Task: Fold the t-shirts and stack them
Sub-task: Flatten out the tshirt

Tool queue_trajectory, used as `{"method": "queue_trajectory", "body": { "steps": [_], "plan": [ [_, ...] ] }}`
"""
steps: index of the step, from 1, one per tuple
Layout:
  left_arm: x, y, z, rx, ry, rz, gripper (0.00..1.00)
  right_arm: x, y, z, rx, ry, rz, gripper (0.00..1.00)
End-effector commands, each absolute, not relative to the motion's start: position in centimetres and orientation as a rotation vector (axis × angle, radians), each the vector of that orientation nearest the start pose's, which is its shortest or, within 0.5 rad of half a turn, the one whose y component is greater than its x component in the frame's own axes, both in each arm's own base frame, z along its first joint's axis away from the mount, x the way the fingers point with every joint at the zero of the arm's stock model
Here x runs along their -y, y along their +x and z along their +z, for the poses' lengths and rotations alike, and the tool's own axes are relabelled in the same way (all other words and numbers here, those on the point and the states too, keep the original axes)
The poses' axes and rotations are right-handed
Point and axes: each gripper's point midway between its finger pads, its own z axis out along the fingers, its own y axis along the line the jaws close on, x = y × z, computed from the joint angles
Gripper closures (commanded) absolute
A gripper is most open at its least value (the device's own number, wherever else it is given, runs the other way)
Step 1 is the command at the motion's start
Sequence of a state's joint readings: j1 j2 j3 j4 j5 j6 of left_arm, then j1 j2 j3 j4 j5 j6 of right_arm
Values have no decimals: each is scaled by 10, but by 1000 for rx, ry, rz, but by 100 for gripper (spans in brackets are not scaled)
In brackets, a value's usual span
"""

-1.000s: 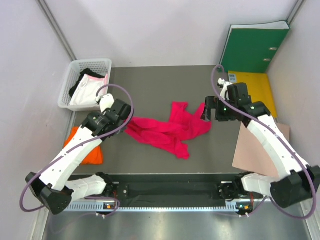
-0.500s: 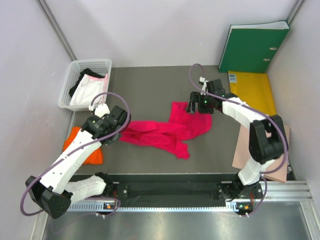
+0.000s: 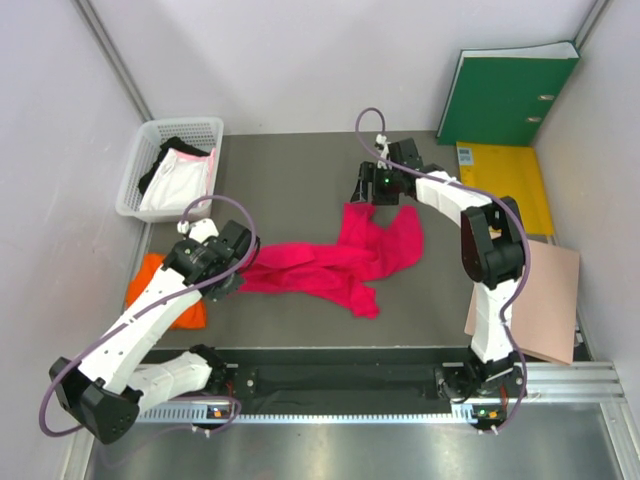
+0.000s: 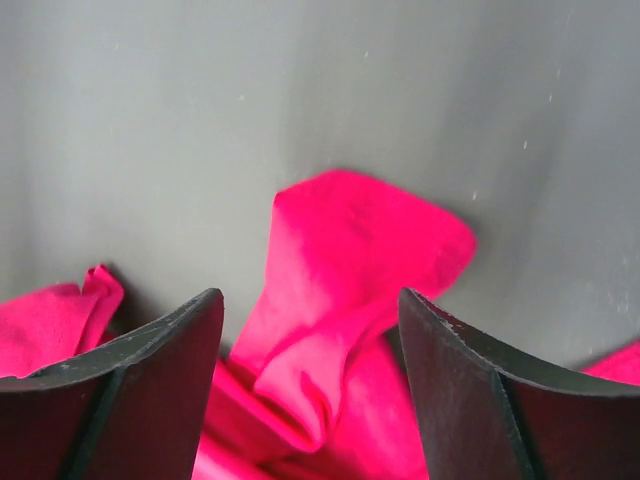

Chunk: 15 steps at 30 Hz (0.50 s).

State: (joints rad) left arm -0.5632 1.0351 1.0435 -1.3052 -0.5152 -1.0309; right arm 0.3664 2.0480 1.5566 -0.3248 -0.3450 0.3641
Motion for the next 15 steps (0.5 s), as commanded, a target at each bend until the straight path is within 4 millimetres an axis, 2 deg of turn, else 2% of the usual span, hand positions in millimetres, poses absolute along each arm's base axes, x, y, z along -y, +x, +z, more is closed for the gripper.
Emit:
{"method": "queue_trajectory", "body": {
  "steps": [1,9,15],
  "plan": [
    [47,177,162,-2467,-726,190,100,-258,464,98,-2439,-153,717,30],
    [53,182,159,-2483,-711,178,100,-243,473,105,-2434,-108,620,30],
    [56,185,157,-2483,-707,168,100,-237,474,86,-2496,-20,632,32]
  ]
}}
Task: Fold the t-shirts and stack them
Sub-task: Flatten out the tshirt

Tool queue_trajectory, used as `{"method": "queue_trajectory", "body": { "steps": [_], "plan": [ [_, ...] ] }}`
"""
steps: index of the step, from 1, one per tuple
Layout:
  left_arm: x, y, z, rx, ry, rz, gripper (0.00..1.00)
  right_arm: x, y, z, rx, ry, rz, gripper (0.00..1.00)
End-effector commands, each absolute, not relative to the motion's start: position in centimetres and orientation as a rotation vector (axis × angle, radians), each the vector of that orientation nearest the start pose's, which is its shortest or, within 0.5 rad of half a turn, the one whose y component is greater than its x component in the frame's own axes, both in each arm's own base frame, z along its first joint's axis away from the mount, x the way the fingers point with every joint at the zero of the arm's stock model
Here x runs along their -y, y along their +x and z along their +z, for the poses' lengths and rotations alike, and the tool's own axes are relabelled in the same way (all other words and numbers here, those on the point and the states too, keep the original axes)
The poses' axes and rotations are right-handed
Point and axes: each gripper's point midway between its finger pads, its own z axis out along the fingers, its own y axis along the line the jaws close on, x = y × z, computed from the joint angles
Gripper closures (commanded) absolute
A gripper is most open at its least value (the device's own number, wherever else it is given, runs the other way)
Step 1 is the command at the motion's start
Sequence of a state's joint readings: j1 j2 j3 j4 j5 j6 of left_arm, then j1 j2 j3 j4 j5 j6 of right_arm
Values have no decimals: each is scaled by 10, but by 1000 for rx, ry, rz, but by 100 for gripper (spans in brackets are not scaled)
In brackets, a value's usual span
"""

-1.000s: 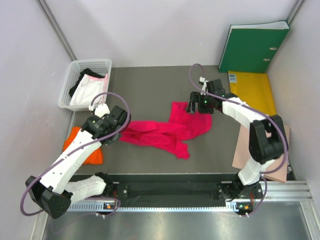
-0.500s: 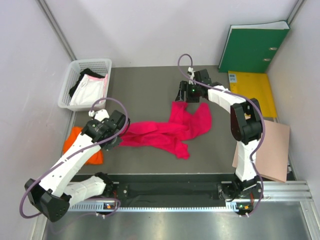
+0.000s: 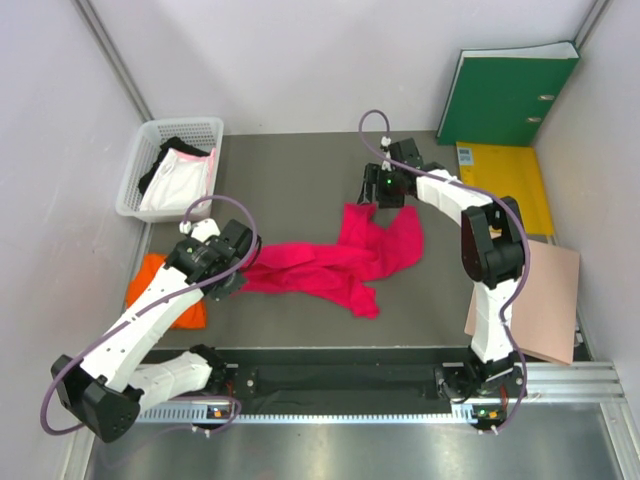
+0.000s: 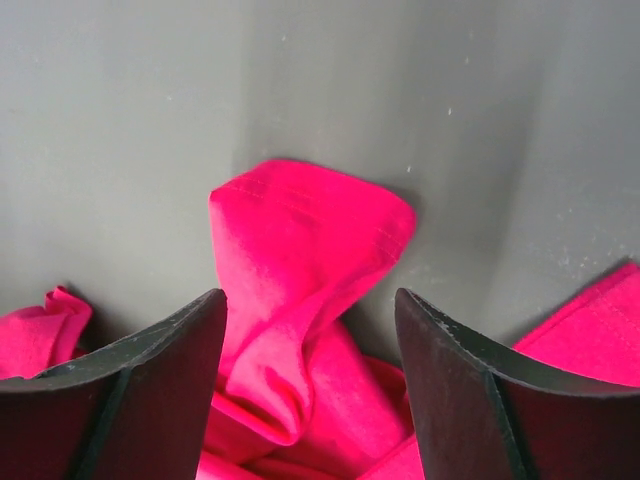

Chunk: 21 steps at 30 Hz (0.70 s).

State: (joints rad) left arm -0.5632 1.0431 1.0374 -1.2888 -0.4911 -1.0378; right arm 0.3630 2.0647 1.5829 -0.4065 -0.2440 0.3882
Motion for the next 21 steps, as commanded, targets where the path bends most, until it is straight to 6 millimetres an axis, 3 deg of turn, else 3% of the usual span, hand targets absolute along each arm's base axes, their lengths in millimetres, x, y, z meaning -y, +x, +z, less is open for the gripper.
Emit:
{"method": "queue_trajectory", "body": {
  "steps": [1,9,16,21],
  "plan": [
    [56,185,157,-2483,-707,167,100,-238,474,83,-2503,-13,641,34],
    [56,185,158,-2476,-709,157,100,-246,474,48,-2585,57,679,43],
    [57,183,156,-2477,-719,142,100,-232,474,55,-2580,83,603,44],
    [57,185,157,-2478,-709,144,100,-229,472,49,-2611,99,584,48]
  ]
}}
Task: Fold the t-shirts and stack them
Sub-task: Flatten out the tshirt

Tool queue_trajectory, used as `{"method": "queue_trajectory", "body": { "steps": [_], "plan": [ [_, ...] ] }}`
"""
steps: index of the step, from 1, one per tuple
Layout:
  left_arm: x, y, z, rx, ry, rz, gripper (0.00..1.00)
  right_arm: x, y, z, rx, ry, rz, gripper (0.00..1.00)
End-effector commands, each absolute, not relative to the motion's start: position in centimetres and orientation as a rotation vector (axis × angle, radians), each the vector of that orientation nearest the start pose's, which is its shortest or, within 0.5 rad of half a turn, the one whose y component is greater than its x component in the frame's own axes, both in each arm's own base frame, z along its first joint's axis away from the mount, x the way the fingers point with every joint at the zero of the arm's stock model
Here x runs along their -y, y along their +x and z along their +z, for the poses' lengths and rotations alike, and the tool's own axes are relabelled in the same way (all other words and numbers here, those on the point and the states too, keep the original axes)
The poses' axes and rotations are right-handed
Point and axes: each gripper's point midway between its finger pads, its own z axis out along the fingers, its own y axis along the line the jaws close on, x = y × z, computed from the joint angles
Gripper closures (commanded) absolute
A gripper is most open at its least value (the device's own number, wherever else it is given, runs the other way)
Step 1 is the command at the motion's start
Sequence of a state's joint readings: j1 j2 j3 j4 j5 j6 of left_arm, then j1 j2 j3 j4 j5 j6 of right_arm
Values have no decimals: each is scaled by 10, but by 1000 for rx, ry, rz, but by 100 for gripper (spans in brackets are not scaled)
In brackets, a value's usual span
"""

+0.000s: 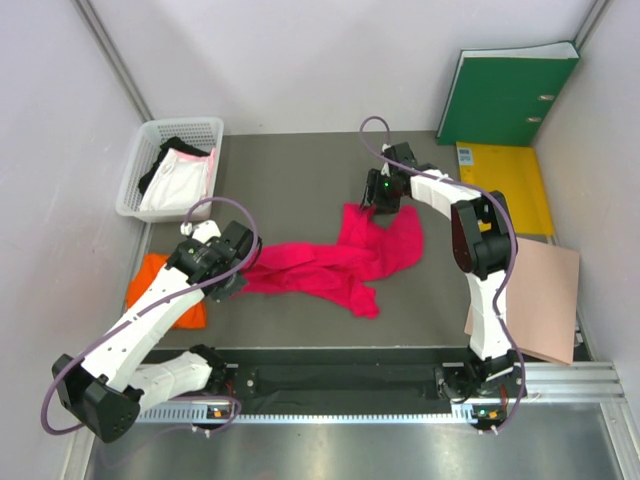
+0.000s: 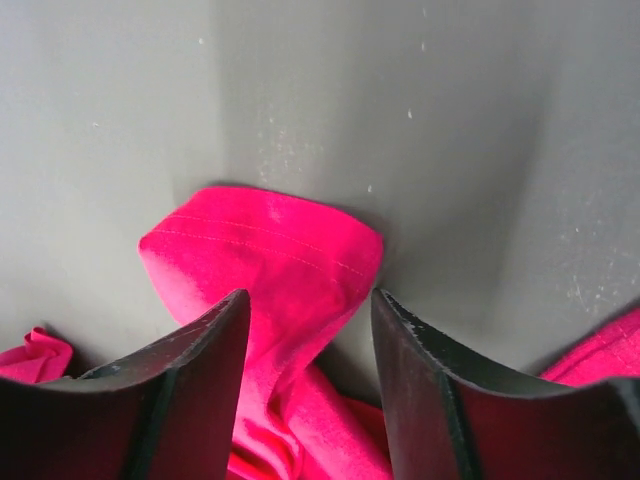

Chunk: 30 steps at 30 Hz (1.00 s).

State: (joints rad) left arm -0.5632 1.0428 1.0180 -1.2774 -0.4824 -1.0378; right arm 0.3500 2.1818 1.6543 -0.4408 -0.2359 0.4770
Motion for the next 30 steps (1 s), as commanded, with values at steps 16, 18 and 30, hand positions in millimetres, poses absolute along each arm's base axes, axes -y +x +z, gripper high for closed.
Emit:
{"method": "queue_trajectory", "body": {
  "steps": [16,18,30],
  "plan": [
    [41,162,137,-2483,-849,237,100,-237,492,113,-2432,61,634,100],
    [38,158,135,-2471,-879,241,89,-228,494,150,-2337,73,624,100],
    [134,237,167,-2487,-263,-249,1,-202,482,249,-2115,56,581,100]
  ]
}}
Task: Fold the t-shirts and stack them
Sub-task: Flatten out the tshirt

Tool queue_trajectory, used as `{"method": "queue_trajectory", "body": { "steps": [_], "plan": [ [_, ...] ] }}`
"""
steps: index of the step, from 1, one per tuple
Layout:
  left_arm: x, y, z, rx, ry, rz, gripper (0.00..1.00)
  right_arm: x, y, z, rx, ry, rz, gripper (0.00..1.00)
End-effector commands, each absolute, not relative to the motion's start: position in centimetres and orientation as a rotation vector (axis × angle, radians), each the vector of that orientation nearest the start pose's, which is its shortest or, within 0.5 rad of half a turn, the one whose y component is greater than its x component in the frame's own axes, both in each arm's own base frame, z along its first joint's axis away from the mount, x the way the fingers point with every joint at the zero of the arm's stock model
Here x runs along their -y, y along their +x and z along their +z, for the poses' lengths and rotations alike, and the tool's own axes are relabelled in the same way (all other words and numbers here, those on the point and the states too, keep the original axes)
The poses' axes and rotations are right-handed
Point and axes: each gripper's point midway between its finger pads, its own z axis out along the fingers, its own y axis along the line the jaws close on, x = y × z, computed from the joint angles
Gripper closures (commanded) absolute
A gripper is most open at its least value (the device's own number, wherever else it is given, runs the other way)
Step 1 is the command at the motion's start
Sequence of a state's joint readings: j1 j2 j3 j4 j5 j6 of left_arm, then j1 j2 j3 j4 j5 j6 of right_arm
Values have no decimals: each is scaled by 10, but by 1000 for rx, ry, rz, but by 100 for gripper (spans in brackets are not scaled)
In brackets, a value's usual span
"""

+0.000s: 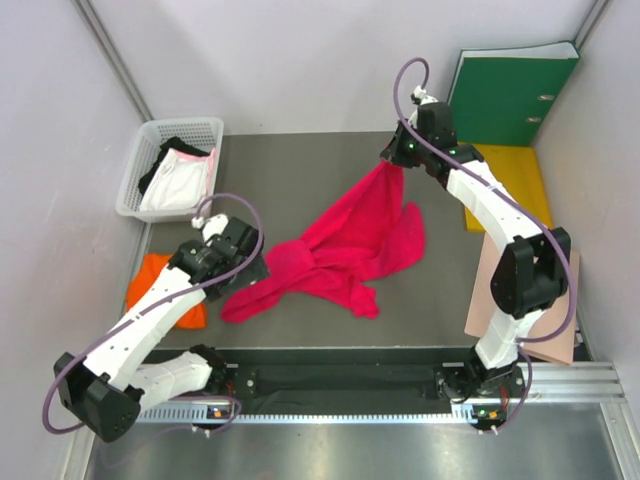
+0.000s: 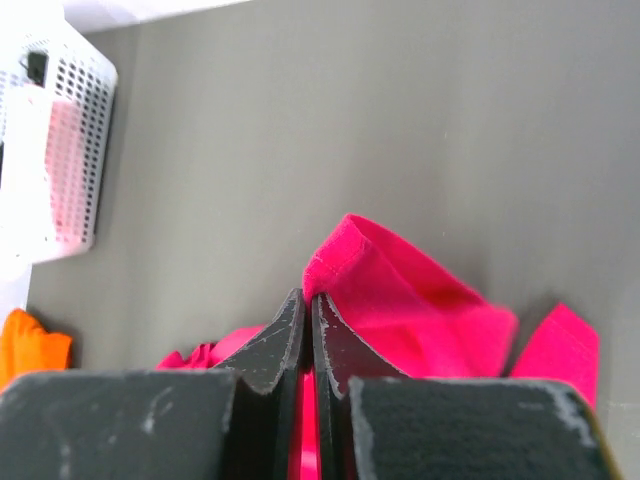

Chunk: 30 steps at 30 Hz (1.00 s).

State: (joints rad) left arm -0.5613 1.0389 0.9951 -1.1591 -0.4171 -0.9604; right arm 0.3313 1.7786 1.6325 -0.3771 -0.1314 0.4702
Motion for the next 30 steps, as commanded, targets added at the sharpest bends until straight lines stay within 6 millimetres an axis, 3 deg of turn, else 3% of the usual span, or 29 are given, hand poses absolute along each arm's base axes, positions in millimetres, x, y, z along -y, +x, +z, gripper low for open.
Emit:
{"method": "queue_trajectory", "body": {
  "steps": [1,3,6,8,12,17,22,27,30],
  "plan": [
    [146,244,156,-2534,-207,-258,1,-203,481,247,-2120,56,584,100],
    [167,252,146,-2580,-61,-283,1,-203,479,240,-2135,54,589,100],
    [188,264,123,-2671,100,-177,1,-207,477,231,-2157,48,604,100],
    [198,281,114,-2678,145,-87,1,-207,476,226,-2164,53,612,100],
    [215,306,115,-2651,139,-65,1,-208,475,221,-2174,58,622,100],
    [215,316,111,-2639,99,-16,4,-207,473,216,-2185,64,624,100],
    [206,317,94,-2667,84,79,11,-208,472,214,-2193,59,620,100],
    [212,317,89,-2685,91,55,13,-209,474,211,-2201,59,620,100],
    [211,318,91,-2678,82,64,24,-208,475,209,-2207,60,619,100]
  ]
}}
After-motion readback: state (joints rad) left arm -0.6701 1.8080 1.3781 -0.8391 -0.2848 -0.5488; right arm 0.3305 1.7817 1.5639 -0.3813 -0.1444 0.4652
